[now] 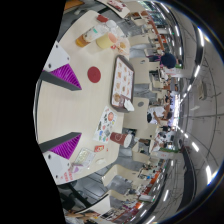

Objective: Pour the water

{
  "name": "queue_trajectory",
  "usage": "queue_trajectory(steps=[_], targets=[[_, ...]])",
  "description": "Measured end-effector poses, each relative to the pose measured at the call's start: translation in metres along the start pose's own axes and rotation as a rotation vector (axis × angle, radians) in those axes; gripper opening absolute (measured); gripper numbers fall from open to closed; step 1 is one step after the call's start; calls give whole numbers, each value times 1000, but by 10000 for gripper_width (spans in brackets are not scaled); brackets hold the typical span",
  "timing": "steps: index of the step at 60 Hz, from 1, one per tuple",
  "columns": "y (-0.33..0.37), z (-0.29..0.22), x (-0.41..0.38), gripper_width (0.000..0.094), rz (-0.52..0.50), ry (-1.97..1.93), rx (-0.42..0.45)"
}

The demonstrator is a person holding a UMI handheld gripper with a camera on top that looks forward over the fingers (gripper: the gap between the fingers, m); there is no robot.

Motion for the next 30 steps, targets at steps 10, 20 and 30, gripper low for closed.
queue_trajectory(steps=[10, 20, 30], targets=[[8, 15, -15, 845, 47, -15, -15], [26, 43, -62, 847, 66, -31, -38], [37, 78, -143, 844, 39, -57, -59]])
Point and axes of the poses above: the point between the fingertips, and its own axes, seen from behind it with the camera up: x to the right, z down, y backward, against the way the camera looks, the point moved 3 cm from there along y, backward, against the way the camera looks, and after that the axes turned 1 degree about -y, right-handed, at the moved point
